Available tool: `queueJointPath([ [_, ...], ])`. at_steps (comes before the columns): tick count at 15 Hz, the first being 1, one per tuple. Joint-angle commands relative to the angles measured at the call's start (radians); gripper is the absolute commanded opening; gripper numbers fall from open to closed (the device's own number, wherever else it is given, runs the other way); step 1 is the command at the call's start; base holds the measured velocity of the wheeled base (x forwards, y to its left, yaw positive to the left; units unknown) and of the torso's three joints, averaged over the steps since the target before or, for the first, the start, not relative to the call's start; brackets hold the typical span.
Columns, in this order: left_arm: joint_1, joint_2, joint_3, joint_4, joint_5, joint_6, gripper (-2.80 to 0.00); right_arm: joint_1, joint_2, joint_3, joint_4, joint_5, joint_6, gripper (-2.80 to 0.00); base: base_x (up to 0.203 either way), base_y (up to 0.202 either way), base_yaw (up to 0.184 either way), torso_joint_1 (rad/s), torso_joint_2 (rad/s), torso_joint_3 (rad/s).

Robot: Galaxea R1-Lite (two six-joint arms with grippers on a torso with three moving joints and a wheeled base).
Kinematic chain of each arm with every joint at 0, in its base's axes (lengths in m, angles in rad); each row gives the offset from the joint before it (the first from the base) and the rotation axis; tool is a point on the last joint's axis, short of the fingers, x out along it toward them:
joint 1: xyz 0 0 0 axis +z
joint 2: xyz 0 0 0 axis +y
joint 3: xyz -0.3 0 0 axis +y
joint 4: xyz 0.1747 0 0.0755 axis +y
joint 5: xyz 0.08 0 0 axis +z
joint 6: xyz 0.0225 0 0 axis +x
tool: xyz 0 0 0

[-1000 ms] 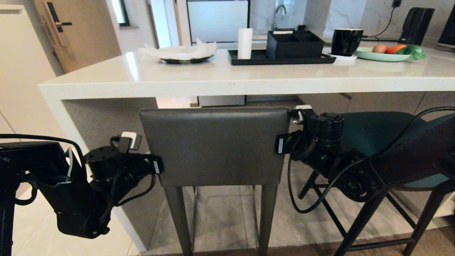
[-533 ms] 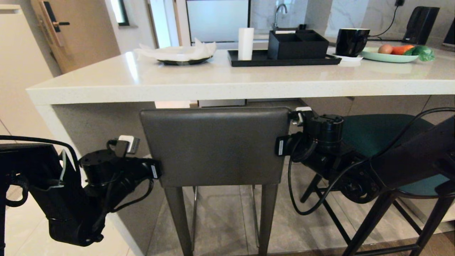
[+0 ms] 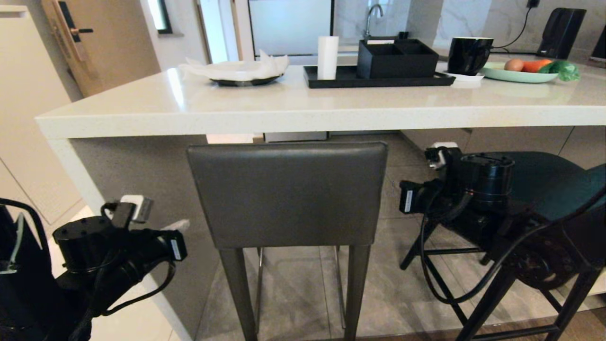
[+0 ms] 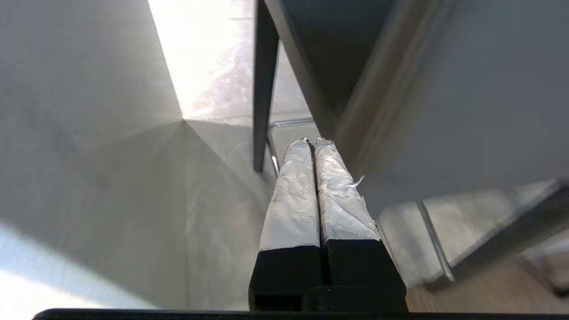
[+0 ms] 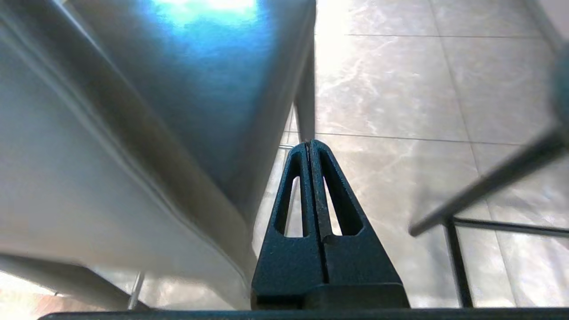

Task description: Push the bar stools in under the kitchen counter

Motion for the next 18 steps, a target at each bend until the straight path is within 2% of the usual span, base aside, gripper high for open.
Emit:
queueJointPath([
  [1, 0.012, -0.095, 0.067, -0.010, 0.003, -0.002, -2.80, -0.015, -0.132, 0.075, -0.007, -0.006, 0.000, -2.80, 0.000, 0.000, 0.000, 0.000, 0.00, 0.000],
  [5, 0.007, -0.307, 0.207, -0.010, 0.010, 0.000, -2.80, -0.020, -0.369, 0.242, 0.003, -0.079, -0.014, -2.80, 0.000, 0.000, 0.000, 0.000, 0.00, 0.000],
  [7, 0.006, -0.440, 0.273, -0.010, 0.049, 0.003, -2.80, -0.029, -0.556, 0.323, 0.037, -0.104, -0.057, -2.80, 0.000, 0.000, 0.000, 0.000, 0.00, 0.000],
  [9, 0.008, -0.588, 0.299, -0.010, 0.100, 0.011, -2.80, -0.044, -0.769, 0.363, 0.136, -0.123, -0.107, -2.80, 0.000, 0.000, 0.000, 0.000, 0.00, 0.000],
  [11, 0.008, -0.784, 0.306, 0.038, 0.129, 0.020, -2.80, -0.108, -0.973, 0.381, 0.268, -0.142, -0.141, -2.80, 0.000, 0.000, 0.000, 0.000, 0.00, 0.000],
  [12, 0.008, -0.891, 0.300, 0.110, 0.135, 0.022, -2.80, -0.150, -1.058, 0.384, 0.328, -0.147, -0.153, -2.80, 0.000, 0.000, 0.000, 0.000, 0.00, 0.000],
  [13, 0.008, -1.013, 0.278, 0.228, 0.140, 0.024, -2.80, -0.192, -1.145, 0.378, 0.399, -0.151, -0.165, -2.80, 0.000, 0.000, 0.000, 0.000, 0.00, 0.000],
  [16, 0.017, -1.372, 0.139, 0.760, 0.125, 0.022, -2.80, -0.270, -1.365, 0.294, 0.678, -0.157, -0.184, -2.80, 0.000, 0.000, 0.000, 0.000, 0.00, 0.000],
  [18, 0.048, -1.564, 0.048, 1.041, 0.081, 0.015, -2.80, -0.286, -1.485, 0.251, 0.819, -0.154, -0.189, -2.80, 0.000, 0.000, 0.000, 0.000, 0.00, 0.000],
])
